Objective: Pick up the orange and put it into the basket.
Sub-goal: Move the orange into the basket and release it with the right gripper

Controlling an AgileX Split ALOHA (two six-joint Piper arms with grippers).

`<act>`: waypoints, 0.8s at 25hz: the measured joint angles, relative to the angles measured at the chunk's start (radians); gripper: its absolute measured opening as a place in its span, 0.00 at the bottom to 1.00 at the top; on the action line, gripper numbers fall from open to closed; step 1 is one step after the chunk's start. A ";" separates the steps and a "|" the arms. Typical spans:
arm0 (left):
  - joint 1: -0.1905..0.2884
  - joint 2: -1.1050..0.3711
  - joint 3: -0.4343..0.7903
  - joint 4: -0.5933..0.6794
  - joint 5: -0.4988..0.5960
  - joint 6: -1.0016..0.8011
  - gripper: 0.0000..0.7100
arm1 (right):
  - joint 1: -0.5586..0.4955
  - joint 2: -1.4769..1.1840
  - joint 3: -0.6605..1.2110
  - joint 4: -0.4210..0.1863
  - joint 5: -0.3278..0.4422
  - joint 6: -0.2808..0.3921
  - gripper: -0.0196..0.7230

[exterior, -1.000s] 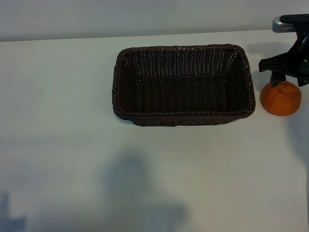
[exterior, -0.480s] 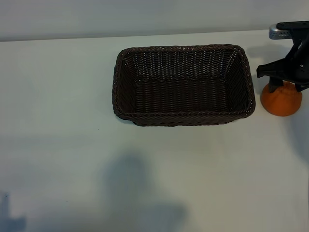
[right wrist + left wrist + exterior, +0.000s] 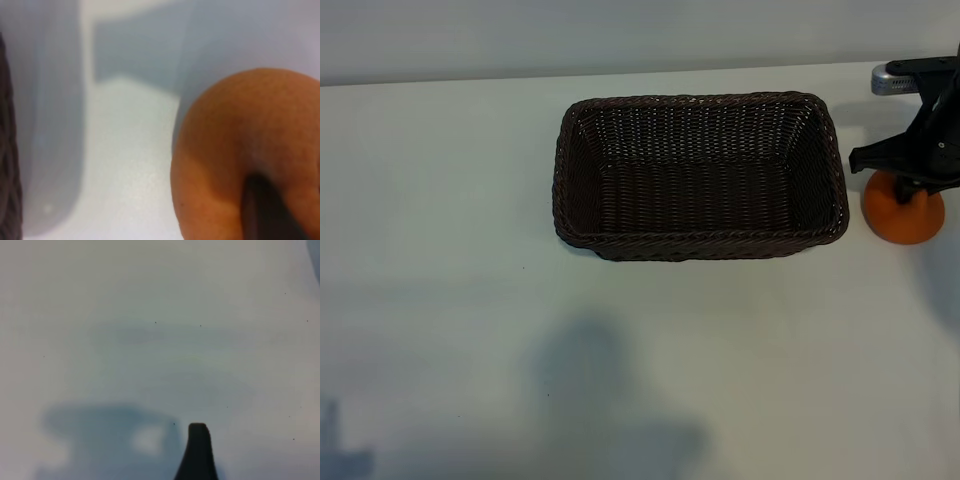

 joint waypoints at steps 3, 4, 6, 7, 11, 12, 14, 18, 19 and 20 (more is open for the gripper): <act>0.000 0.000 0.000 0.000 0.000 0.000 0.84 | 0.000 -0.019 -0.022 0.000 0.037 -0.010 0.15; 0.000 0.000 0.000 0.000 0.000 0.000 0.84 | 0.000 -0.027 -0.040 0.000 0.060 -0.012 0.15; 0.000 0.000 0.000 0.000 0.000 0.000 0.84 | 0.000 -0.045 -0.083 0.000 0.120 -0.023 0.15; 0.000 0.000 0.000 0.000 0.000 0.000 0.84 | 0.000 -0.053 -0.113 0.000 0.151 -0.026 0.15; 0.000 0.000 0.000 0.000 0.000 0.000 0.84 | 0.000 -0.108 -0.233 0.000 0.262 -0.037 0.15; 0.000 0.000 0.000 0.000 0.000 0.000 0.84 | 0.000 -0.120 -0.261 0.000 0.283 -0.038 0.15; 0.000 0.000 0.000 0.000 0.000 0.000 0.84 | 0.000 -0.135 -0.306 0.000 0.318 -0.039 0.15; 0.000 0.000 0.000 0.000 0.000 0.000 0.84 | 0.014 -0.138 -0.353 0.000 0.372 -0.055 0.15; 0.000 0.000 0.000 0.000 0.000 0.000 0.84 | 0.024 -0.138 -0.355 -0.007 0.379 -0.059 0.15; 0.000 0.000 0.000 0.000 0.000 0.000 0.84 | 0.035 -0.138 -0.357 -0.007 0.381 -0.061 0.15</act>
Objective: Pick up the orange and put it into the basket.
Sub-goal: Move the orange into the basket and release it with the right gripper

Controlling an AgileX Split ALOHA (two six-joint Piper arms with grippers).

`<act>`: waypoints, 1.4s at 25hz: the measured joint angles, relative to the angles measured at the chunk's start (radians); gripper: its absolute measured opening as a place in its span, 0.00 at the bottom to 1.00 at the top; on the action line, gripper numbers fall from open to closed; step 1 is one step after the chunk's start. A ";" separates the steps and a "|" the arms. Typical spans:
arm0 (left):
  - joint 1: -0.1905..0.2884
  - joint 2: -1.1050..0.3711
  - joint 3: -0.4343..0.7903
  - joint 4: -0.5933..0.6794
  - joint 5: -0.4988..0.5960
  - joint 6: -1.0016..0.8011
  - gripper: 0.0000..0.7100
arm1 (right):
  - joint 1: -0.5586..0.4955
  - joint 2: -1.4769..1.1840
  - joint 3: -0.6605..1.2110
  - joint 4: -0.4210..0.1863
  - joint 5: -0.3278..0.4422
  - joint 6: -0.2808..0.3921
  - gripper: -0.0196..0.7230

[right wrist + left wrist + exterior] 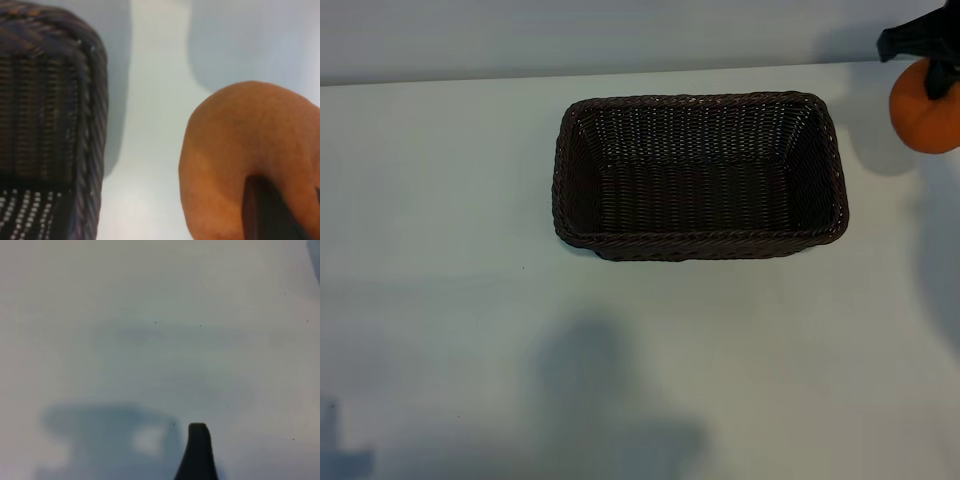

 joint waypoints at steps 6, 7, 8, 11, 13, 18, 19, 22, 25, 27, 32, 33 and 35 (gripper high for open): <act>0.000 0.000 0.000 0.000 0.000 0.000 0.84 | 0.129 0.000 -0.001 0.007 -0.002 -0.005 0.15; 0.000 0.000 0.000 0.000 0.000 0.000 0.84 | 0.153 0.000 -0.001 0.013 -0.003 -0.005 0.15; 0.000 0.000 0.000 0.000 0.000 0.000 0.84 | 0.184 0.000 -0.001 0.017 -0.004 -0.004 0.15; 0.000 0.000 0.000 0.000 0.000 0.000 0.84 | 0.269 0.000 -0.001 0.025 -0.018 0.000 0.15; 0.000 0.000 0.000 0.000 0.000 0.000 0.84 | 0.316 0.000 -0.001 0.033 -0.040 0.003 0.15; 0.000 0.000 0.000 0.000 0.000 0.000 0.84 | 0.370 0.000 -0.001 0.044 -0.094 0.023 0.15; 0.000 0.000 0.000 0.000 0.000 0.000 0.84 | 0.371 0.000 -0.001 0.044 -0.104 0.025 0.15; 0.000 0.000 0.000 0.000 0.000 0.000 0.84 | 0.371 0.017 -0.001 0.044 -0.130 0.027 0.15; 0.000 0.000 0.000 0.000 0.000 0.000 0.84 | 0.371 0.062 -0.001 0.040 -0.146 0.026 0.15; 0.000 0.000 0.000 0.000 0.000 0.000 0.84 | 0.371 0.095 -0.001 0.040 -0.152 0.026 0.15; 0.000 0.000 0.000 0.000 0.000 0.000 0.84 | 0.371 0.164 -0.001 0.039 -0.157 0.017 0.15; 0.000 0.000 0.000 0.000 0.000 0.000 0.84 | 0.371 0.174 -0.001 0.039 -0.157 0.012 0.15; 0.000 0.000 0.000 0.000 0.000 0.000 0.84 | 0.371 0.190 -0.001 0.039 -0.159 0.006 0.15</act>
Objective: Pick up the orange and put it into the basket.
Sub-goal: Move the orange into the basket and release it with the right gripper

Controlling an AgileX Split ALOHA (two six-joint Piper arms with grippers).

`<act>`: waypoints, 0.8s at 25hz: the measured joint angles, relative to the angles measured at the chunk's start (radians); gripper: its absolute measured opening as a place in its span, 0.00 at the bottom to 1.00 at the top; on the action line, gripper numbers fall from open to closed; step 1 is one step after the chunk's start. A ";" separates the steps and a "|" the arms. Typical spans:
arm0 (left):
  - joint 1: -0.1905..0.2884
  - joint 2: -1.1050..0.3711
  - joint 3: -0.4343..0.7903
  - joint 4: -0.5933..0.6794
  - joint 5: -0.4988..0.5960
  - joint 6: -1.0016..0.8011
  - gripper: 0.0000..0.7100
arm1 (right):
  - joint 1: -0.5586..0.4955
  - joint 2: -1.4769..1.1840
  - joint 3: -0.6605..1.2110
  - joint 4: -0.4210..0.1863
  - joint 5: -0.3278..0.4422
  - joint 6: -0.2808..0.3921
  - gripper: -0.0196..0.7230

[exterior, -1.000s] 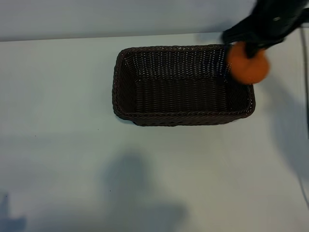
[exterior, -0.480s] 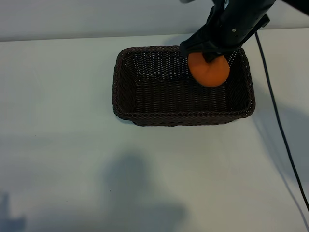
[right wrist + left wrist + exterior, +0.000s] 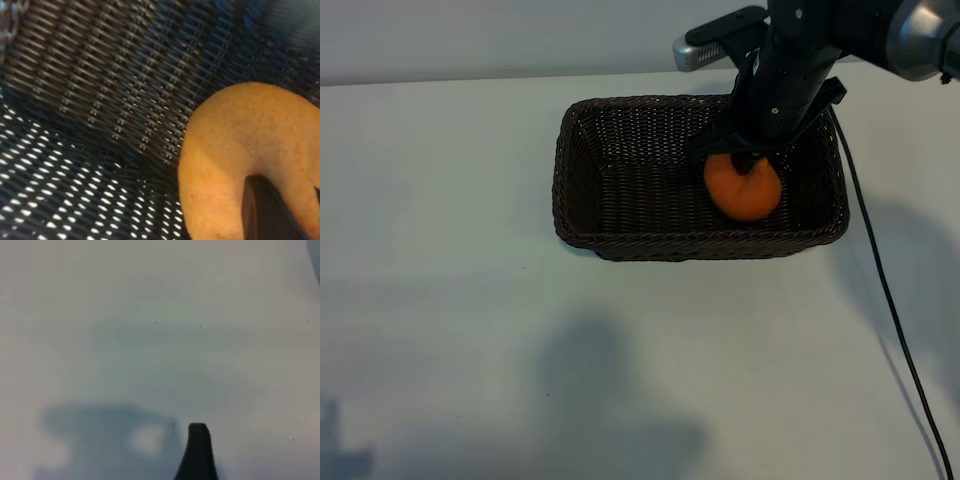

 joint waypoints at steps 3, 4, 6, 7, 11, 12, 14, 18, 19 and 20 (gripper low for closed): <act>0.000 0.000 0.000 0.000 0.000 0.000 0.84 | 0.000 0.011 0.000 0.001 -0.001 -0.007 0.15; 0.000 0.000 0.000 0.000 0.000 0.000 0.84 | 0.000 0.015 0.000 0.001 -0.001 -0.008 0.15; 0.000 0.000 0.000 0.000 0.000 0.000 0.84 | 0.000 0.024 -0.001 0.001 -0.001 -0.011 0.15; 0.000 0.000 0.000 0.000 0.000 0.000 0.84 | 0.000 0.032 -0.001 0.002 -0.001 -0.011 0.15; 0.000 0.000 0.000 0.000 0.000 0.000 0.84 | 0.000 0.049 -0.001 0.010 -0.003 -0.012 0.15; 0.000 0.000 0.000 0.000 0.000 0.000 0.84 | 0.000 0.049 -0.001 0.012 -0.007 -0.012 0.15; 0.000 0.000 0.000 0.000 0.000 0.000 0.84 | 0.000 0.049 -0.001 0.017 -0.011 -0.011 0.15; 0.000 0.000 0.000 0.000 0.000 0.000 0.84 | 0.000 0.049 -0.001 0.029 -0.012 -0.011 0.30; 0.000 0.000 0.000 0.000 0.000 0.000 0.84 | 0.000 0.049 -0.001 0.031 -0.012 -0.011 0.39; 0.000 0.000 0.000 0.000 0.000 0.000 0.84 | 0.000 0.049 -0.001 0.033 -0.012 -0.011 0.49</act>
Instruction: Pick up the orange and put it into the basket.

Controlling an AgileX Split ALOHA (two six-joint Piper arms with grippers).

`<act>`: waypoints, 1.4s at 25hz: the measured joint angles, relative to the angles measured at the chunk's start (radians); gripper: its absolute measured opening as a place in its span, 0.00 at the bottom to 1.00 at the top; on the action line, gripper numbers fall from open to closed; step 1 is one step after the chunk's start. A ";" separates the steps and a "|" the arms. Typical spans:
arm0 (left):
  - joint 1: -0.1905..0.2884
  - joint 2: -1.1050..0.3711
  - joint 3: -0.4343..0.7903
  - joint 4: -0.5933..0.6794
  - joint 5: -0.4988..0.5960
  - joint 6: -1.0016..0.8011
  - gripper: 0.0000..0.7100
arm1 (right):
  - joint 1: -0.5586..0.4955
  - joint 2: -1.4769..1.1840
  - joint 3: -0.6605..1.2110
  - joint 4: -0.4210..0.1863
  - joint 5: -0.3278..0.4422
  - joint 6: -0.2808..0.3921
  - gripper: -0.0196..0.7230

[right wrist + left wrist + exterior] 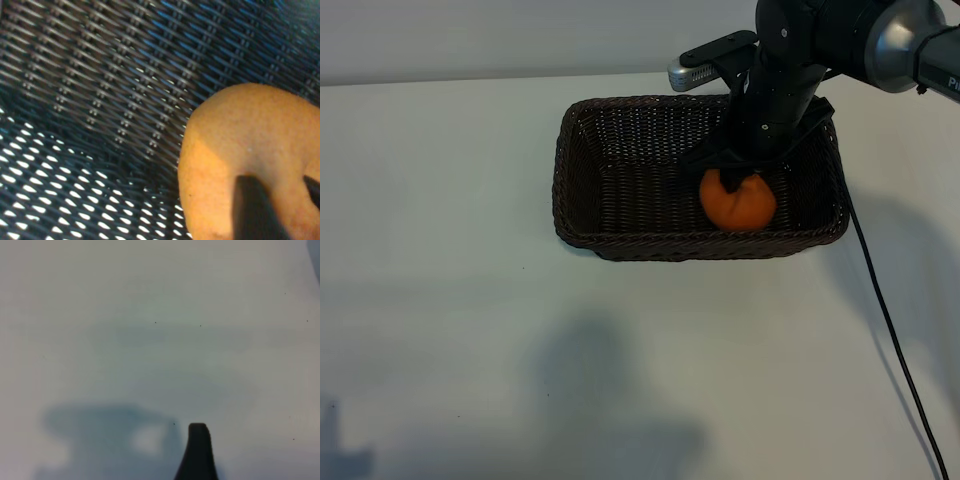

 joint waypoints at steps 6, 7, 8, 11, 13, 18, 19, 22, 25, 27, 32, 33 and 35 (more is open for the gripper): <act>0.000 0.000 0.000 0.000 0.000 0.000 0.84 | 0.000 -0.007 0.000 0.018 0.000 0.001 0.95; 0.000 0.000 0.000 0.000 0.000 0.000 0.84 | 0.000 -0.011 0.000 0.021 0.001 0.001 0.97; 0.000 0.000 0.000 0.000 0.000 0.000 0.84 | 0.000 -0.015 -0.002 0.023 0.002 0.001 0.97; 0.000 0.000 0.000 0.000 0.000 0.000 0.84 | 0.000 -0.022 -0.042 0.025 0.034 0.003 0.94; 0.000 0.000 0.000 0.000 0.000 0.000 0.84 | 0.000 -0.023 -0.095 0.025 0.076 0.005 0.89; 0.000 0.000 0.000 0.000 0.000 0.000 0.84 | 0.000 -0.025 -0.236 0.019 0.168 0.005 0.82; 0.000 0.000 0.000 0.000 0.000 0.000 0.84 | 0.000 -0.026 -0.254 0.018 0.179 0.005 0.82; 0.000 0.000 0.000 0.000 0.000 0.000 0.84 | 0.000 -0.029 -0.289 0.010 0.203 0.007 0.81; 0.000 0.000 0.000 0.000 0.000 0.000 0.84 | -0.013 -0.029 -0.290 -0.004 0.204 0.012 0.81; 0.000 0.000 0.000 0.000 0.000 0.000 0.84 | -0.039 -0.029 -0.290 -0.011 0.208 0.019 0.81; 0.000 0.000 0.000 0.000 0.000 0.000 0.84 | -0.190 -0.029 -0.290 -0.023 0.231 0.024 0.81; 0.000 0.000 0.000 0.000 0.000 0.000 0.84 | -0.229 -0.029 -0.290 -0.024 0.239 0.024 0.81; 0.000 0.000 0.000 0.000 0.000 0.000 0.84 | -0.300 -0.029 -0.290 -0.027 0.244 0.024 0.81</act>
